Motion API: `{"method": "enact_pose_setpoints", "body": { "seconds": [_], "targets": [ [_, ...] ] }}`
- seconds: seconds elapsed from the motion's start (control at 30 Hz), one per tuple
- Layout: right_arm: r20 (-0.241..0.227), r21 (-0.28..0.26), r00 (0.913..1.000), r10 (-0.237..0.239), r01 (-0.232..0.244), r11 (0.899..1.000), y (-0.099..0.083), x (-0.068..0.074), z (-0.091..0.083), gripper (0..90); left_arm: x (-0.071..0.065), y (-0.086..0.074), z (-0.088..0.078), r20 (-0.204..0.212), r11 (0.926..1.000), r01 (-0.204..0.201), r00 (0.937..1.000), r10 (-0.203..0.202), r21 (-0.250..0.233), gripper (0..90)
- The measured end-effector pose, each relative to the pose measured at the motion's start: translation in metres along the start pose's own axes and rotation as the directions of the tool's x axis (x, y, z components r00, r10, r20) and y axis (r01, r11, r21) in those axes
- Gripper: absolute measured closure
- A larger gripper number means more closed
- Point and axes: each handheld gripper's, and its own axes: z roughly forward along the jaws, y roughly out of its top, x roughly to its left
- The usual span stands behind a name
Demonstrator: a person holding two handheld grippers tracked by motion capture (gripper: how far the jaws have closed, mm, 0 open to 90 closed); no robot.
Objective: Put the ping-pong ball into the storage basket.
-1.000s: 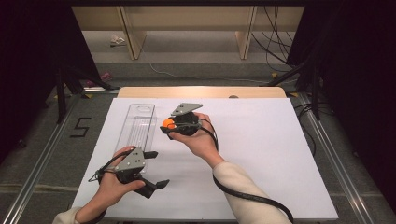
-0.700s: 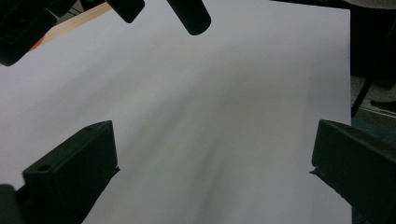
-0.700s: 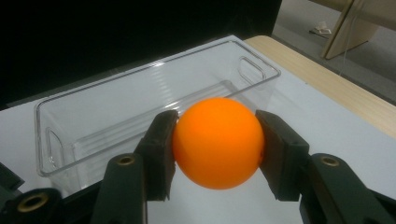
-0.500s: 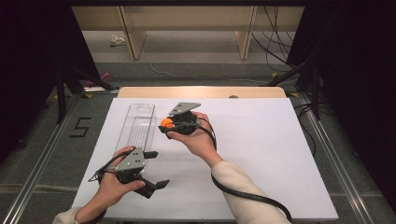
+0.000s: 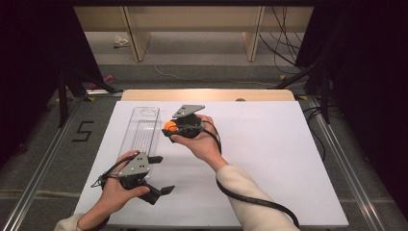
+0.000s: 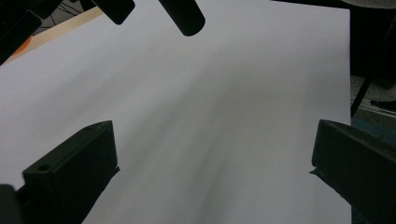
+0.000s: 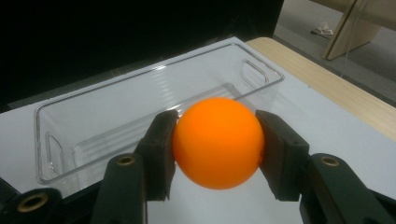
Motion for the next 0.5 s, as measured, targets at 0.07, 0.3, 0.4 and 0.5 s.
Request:
{"method": "enact_pose_setpoints", "body": {
  "seconds": [0.07, 0.3, 0.4, 0.5],
  "targets": [
    [-0.001, -0.002, 1.0000, 0.001, -0.001, 1.000, 0.0006, 0.0003, 0.0006, 51.6, 0.0000, 0.0000, 0.0000, 0.000, 1.0000, 0.000, 1.0000, 0.000, 0.000, 0.0],
    [-0.002, -0.002, 1.0000, -0.002, 0.002, 1.000, 0.0034, 0.0011, 0.0022, 51.6, -0.0001, 0.0001, 0.0000, 0.001, 1.0000, -0.003, 1.0000, 0.003, 0.002, 0.0],
    [-0.003, -0.003, 1.0000, -0.004, 0.004, 1.000, 0.0042, 0.0016, 0.0033, 51.6, -0.0001, 0.0001, 0.0001, 0.001, 1.0000, -0.003, 1.0000, 0.003, 0.002, 0.0],
    [-0.005, -0.001, 1.0000, -0.005, 0.005, 1.000, 0.0048, 0.0015, 0.0039, 51.6, -0.0002, 0.0001, 0.0001, 0.001, 1.0000, -0.004, 1.0000, 0.004, 0.003, 0.0]
  ]
}}
